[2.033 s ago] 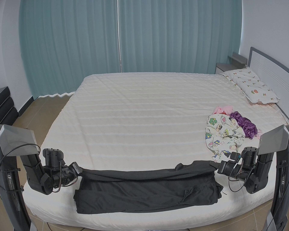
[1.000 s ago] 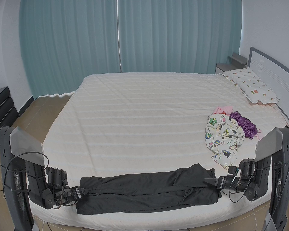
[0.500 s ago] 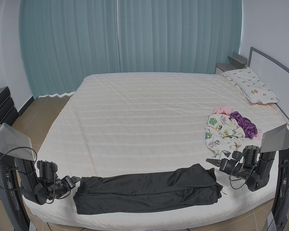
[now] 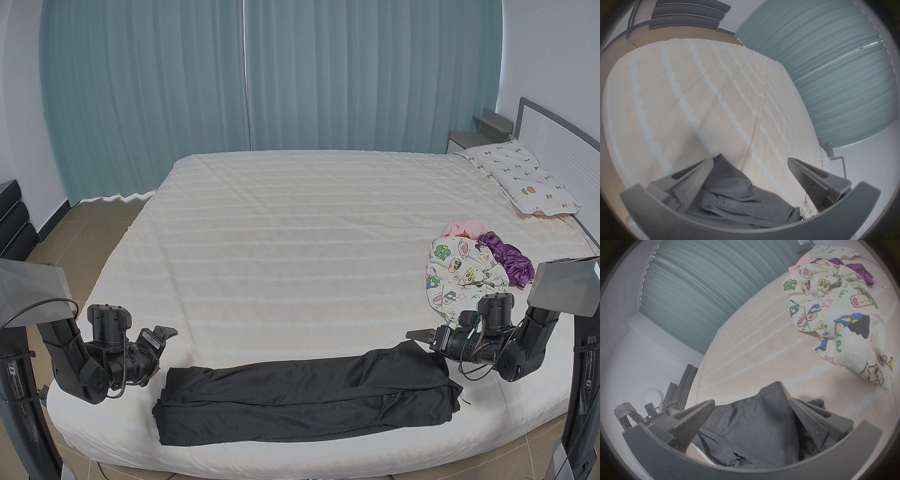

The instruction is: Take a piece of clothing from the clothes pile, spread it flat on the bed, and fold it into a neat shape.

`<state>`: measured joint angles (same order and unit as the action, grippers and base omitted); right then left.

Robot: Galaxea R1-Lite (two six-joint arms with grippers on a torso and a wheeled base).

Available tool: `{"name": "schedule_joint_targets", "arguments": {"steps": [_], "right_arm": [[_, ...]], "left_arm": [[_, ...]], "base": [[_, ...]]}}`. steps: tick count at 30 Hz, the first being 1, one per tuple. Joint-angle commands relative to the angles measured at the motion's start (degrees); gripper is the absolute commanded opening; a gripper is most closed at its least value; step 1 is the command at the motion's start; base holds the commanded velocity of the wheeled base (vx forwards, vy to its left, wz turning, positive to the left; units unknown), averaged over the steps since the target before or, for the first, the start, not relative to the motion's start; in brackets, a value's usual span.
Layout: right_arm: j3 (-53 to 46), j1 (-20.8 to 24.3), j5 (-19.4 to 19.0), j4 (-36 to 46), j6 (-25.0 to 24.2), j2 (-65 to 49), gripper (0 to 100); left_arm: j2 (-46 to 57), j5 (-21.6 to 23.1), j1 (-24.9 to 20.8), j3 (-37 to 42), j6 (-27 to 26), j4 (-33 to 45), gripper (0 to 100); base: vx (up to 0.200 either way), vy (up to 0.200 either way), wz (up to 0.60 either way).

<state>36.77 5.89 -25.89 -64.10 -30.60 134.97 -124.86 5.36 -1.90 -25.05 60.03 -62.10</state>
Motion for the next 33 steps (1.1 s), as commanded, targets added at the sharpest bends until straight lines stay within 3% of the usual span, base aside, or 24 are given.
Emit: {"name": "schedule_joint_targets", "arguments": {"steps": [1, 14, 15, 18, 22, 33], "right_arm": [[-0.3, -0.2, 0.1, 0.3, -0.1, 0.1, 100], [-3.8, 0.3, 0.1, 1.0, 1.0, 0.4, 100], [-3.8, 0.3, 0.1, 1.4, 1.2, 0.4, 0], [-3.8, 0.4, 0.1, 2.8, 2.3, 0.1, 0], [-5.7, -0.3, 0.1, 3.5, 8.2, -0.2, 0], [-8.1, -2.3, 0.1, 3.7, 8.9, -4.6, 0]], "left_arm": [[-0.1, -0.1, -0.2, 0.0, 0.7, 0.0, 100], [0.0, -0.3, -0.2, 0.1, 1.4, -0.1, 100], [0.0, -0.4, -0.2, 0.0, 1.8, -0.1, 100], [0.1, -0.4, -0.2, -0.2, 2.2, -0.1, 100], [0.1, -0.4, -0.2, -0.1, 2.2, -0.1, 100], [-0.2, -1.8, -0.3, 0.1, 2.2, 0.0, 100]], "base": [[0.0, 0.0, 0.0], [0.0, 0.0, 0.0], [0.0, 0.0, 0.0], [0.0, 0.0, 0.0], [0.0, 0.0, 0.0], [0.0, 0.0, 0.0]]}}
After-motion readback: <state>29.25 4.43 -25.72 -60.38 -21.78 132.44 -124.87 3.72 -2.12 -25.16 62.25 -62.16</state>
